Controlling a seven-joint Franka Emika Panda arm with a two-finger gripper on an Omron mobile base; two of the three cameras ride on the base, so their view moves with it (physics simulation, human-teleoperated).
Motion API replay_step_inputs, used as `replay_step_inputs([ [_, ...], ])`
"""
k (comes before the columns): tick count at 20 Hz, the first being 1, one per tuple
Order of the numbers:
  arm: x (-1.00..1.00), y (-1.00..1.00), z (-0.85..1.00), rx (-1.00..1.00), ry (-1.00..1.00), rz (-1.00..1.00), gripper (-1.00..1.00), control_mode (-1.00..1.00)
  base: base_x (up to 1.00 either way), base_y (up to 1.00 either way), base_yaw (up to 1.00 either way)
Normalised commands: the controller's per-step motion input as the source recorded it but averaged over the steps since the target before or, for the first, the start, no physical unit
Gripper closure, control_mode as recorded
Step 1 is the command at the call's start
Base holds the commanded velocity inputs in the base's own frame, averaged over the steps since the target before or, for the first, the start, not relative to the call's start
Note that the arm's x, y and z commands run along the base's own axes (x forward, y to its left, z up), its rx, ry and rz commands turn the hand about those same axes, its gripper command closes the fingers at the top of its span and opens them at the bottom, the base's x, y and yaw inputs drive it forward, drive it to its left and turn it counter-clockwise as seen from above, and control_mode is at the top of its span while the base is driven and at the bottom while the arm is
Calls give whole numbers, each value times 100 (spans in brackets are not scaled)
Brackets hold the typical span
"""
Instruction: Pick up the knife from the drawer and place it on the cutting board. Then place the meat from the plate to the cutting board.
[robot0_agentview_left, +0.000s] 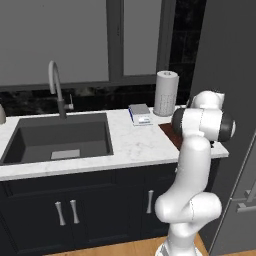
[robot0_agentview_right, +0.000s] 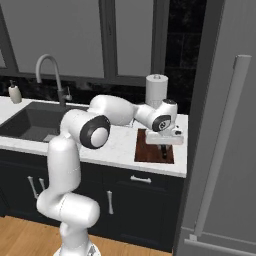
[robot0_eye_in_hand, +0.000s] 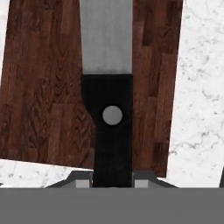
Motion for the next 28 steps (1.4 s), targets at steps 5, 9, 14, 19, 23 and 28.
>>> replay_step_inputs([
  [5, 31, 0, -39, 5, 19, 3, 100, -100, 0, 0, 0],
  [9, 44, 0, -34, 3, 18, 1, 100, -100, 0, 0, 0],
  [14, 23, 0, -9, 1, 7, 0, -100, -100, 0, 0, 0],
  [19, -4, -4, 3, 2, -10, 0, -100, -100, 0, 0, 0],
  [23, -51, 2, 35, 0, -27, 0, -100, -100, 0, 0, 0],
  [28, -65, 48, 41, -8, -34, 0, -100, -100, 0, 0, 0],
])
